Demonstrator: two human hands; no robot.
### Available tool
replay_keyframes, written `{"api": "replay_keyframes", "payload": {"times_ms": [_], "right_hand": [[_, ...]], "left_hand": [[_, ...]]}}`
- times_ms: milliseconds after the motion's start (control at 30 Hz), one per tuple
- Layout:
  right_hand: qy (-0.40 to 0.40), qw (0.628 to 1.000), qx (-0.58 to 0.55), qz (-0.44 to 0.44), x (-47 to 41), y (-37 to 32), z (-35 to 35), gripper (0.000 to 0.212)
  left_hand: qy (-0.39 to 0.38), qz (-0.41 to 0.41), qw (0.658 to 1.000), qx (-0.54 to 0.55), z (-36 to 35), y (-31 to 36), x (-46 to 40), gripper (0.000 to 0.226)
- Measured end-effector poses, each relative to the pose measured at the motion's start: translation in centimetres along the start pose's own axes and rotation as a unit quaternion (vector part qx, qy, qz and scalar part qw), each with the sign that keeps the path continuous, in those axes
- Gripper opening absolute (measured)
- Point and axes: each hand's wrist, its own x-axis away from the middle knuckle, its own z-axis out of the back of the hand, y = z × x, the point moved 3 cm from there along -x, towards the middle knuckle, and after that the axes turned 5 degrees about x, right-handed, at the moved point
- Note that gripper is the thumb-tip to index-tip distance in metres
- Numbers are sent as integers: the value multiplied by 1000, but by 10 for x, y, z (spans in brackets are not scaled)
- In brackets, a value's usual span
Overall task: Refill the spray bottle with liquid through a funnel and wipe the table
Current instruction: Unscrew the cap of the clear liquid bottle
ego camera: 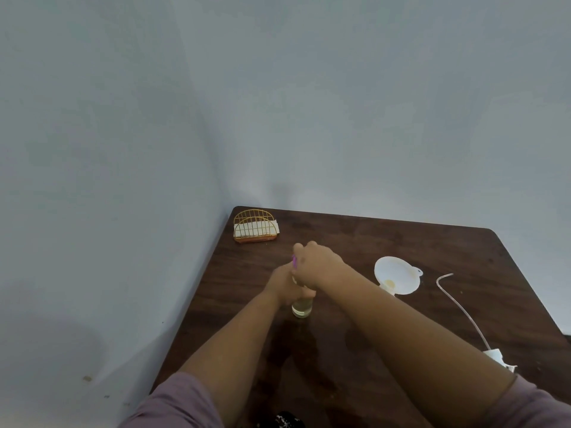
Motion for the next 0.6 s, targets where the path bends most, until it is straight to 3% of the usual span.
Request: {"api": "replay_keyframes", "payload": {"times_ms": [67,133,267,333,433,600], "right_hand": [[-29,997,23,68,0,-2,0,57],[-27,996,-7,80,1,-5,1,71],[82,996,10,-16,2,-4,-4,60],[77,995,-33,-46,1,0,-9,47],[50,999,-1,0,-1,2,-8,39],[26,995,-45,86,3,13,-4,49]], "left_hand": [[9,-38,998,-41,-1,4,0,50],[15,-53,997,-56,0,6,3,51],[0,-63,996,-60,-2,6,3,49],[2,-44,998,-48,-2,5,3,47],[7,-21,999,-35,-3,3,1,40],[11,10,1000,-7,-6,0,-2,39]]}}
